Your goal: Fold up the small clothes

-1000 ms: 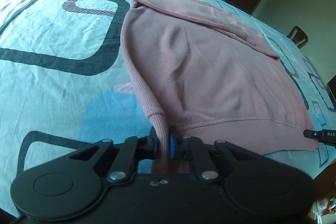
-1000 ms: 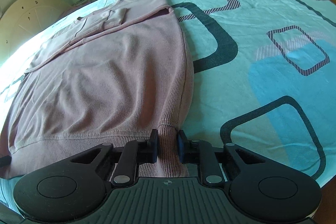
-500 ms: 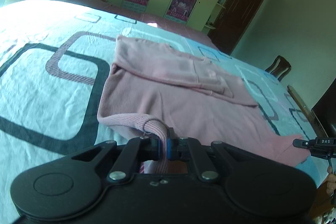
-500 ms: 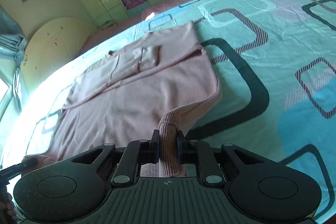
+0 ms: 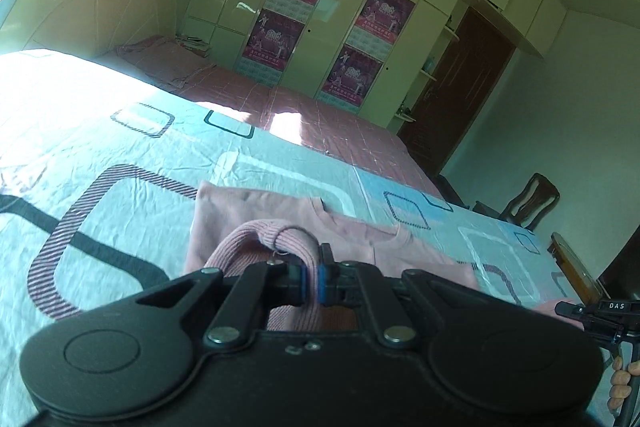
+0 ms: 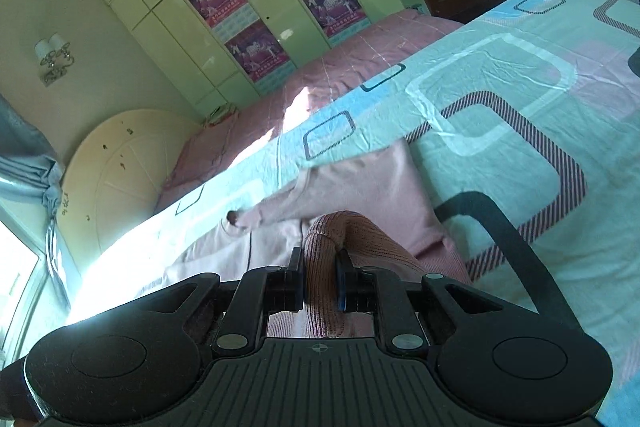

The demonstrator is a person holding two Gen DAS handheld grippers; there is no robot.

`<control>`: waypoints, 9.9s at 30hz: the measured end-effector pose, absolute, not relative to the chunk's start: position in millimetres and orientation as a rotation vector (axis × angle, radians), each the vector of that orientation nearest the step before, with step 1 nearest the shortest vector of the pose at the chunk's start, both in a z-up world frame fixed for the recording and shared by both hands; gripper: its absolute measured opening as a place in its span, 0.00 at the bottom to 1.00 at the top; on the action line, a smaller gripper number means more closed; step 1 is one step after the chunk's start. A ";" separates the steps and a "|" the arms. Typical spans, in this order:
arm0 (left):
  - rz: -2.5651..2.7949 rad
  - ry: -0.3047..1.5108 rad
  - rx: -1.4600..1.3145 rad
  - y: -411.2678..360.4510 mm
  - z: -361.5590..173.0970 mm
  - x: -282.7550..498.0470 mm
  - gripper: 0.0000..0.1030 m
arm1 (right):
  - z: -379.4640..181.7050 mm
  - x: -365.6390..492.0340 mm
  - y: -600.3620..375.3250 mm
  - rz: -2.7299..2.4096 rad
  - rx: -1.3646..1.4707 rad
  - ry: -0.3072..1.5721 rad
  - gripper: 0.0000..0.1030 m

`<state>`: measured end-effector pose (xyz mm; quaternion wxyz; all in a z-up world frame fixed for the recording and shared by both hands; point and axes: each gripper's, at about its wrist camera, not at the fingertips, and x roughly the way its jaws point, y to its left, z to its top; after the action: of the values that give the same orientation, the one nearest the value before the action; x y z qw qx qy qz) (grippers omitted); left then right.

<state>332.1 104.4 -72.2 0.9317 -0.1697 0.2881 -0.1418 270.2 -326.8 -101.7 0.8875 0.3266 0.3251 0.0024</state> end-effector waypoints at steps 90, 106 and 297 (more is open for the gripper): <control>-0.086 0.696 0.022 56.4 -188.1 518.1 0.35 | -227.9 484.4 -323.9 -0.089 0.116 0.770 0.09; -0.181 0.595 0.006 52.7 -149.6 434.1 0.37 | -186.0 421.2 -279.2 0.109 0.210 0.756 0.18; -0.424 0.655 -0.102 -136.6 -154.8 407.5 0.60 | -185.3 382.0 -351.4 0.089 0.350 0.743 0.10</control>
<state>407.5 -136.6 -154.8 0.9236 -0.0495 0.3191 -0.2067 382.0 -351.4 -185.3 0.9159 0.1698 0.3612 0.0431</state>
